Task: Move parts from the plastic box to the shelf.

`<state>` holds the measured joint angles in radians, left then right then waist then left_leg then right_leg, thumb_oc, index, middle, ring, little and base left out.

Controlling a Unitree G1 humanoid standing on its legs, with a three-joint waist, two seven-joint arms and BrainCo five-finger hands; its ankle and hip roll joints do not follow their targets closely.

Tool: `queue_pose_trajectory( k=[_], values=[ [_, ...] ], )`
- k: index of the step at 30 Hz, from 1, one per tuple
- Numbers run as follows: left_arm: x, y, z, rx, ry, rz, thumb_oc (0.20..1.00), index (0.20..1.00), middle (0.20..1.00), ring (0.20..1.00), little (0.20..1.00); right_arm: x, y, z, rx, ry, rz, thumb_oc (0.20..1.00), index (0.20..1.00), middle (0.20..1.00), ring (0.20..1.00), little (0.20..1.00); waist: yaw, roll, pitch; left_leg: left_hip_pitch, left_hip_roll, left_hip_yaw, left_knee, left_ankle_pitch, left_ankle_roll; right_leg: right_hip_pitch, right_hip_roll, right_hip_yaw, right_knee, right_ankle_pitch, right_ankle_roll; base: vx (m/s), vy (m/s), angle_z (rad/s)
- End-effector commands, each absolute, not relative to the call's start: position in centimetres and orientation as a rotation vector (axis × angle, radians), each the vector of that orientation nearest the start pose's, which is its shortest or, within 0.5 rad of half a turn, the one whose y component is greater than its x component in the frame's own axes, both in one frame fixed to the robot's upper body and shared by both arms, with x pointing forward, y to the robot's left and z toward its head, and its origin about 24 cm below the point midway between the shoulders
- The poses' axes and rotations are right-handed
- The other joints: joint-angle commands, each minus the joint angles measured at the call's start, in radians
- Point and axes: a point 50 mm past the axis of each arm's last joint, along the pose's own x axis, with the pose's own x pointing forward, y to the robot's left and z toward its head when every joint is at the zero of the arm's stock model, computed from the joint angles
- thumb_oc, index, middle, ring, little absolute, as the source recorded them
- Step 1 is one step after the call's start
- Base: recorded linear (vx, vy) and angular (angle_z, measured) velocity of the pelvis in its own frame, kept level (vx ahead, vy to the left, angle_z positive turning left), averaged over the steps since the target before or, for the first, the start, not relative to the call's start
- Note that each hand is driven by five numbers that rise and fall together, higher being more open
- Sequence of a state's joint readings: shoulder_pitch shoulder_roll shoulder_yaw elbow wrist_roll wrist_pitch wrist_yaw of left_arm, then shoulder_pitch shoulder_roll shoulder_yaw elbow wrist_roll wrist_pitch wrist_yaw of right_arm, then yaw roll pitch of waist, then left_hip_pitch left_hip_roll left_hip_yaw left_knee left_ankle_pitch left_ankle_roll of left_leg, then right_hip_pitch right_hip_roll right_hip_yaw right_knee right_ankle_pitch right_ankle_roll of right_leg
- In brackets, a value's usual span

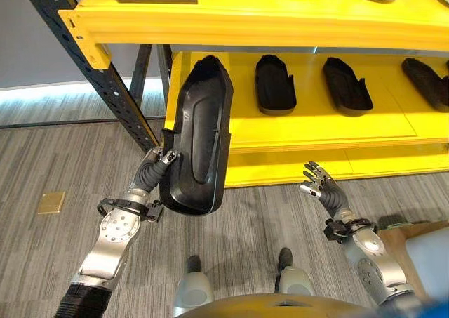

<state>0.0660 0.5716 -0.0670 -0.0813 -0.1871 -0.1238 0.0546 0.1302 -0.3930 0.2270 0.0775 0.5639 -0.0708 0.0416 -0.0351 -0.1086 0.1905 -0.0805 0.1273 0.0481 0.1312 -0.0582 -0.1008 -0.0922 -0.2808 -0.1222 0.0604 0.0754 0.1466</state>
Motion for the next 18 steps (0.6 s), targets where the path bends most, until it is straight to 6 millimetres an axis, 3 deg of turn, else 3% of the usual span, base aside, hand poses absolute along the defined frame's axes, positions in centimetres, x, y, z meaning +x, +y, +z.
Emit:
queue_pose_trajectory(
  k=[1,4,5,9,13,18],
  values=[
    [26.5,20.9,11.7,0.351,-0.346,-0.058,0.200,0.200,0.200,0.200,0.200,22.6,-18.9,2.2,0.156,0.104,0.176,1.000,1.000,1.000,1.000,1.000,-0.025,0.037,0.011,-0.068,0.086,0.007,0.024,0.041,-0.009,0.050,0.013,-0.007,0.069,-0.102,0.024,0.02,0.061,-0.06],
    [28.9,19.5,12.8,0.326,-0.386,-0.052,0.200,0.200,0.200,0.200,0.200,22.9,-18.2,2.5,0.153,0.098,0.204,1.000,1.000,1.000,1.000,1.000,-0.039,0.024,0.023,-0.103,0.083,0.005,0.054,0.036,-0.011,0.033,0.010,-0.006,0.074,-0.098,0.024,-0.03,0.022,-0.04],
    [31.2,18.0,14.2,0.300,-0.419,-0.048,0.200,0.200,0.200,0.200,0.200,23.3,-17.6,2.9,0.160,0.086,0.227,1.000,1.000,1.000,1.000,1.000,-0.054,0.015,0.042,-0.137,0.085,0.002,0.071,0.039,-0.014,0.000,0.011,0.002,0.083,-0.092,0.025,-0.07,0.011,-0.10],
    [33.2,16.8,15.6,0.265,-0.442,-0.021,0.200,0.200,0.200,0.200,0.200,23.6,-16.9,3.1,0.163,0.084,0.252,1.000,1.000,1.000,1.000,1.000,-0.067,0.010,0.064,-0.176,0.091,-0.003,0.095,0.038,-0.016,-0.047,0.021,0.015,0.104,-0.090,0.022,-0.07,-0.003,-0.16],
    [34.9,16.4,16.7,0.214,-0.437,0.023,0.200,0.200,0.200,0.200,0.200,23.9,-16.3,3.4,0.163,0.073,0.284,1.000,1.000,1.000,1.000,1.000,-0.081,0.007,0.084,-0.203,0.096,-0.005,0.113,0.042,-0.018,-0.082,0.029,0.023,0.118,-0.085,0.022,-0.06,-0.012,-0.07],
    [36.7,17.5,19.5,0.147,-0.471,0.136,0.200,0.200,0.200,0.200,0.200,23.7,-15.6,3.5,0.161,0.075,0.320,1.000,1.000,1.000,1.000,1.000,-0.098,0.002,0.103,-0.235,0.107,-0.009,0.129,0.046,-0.024,-0.122,0.041,0.035,0.135,-0.080,0.019,-0.04,-0.015,-0.05]
  ],
)
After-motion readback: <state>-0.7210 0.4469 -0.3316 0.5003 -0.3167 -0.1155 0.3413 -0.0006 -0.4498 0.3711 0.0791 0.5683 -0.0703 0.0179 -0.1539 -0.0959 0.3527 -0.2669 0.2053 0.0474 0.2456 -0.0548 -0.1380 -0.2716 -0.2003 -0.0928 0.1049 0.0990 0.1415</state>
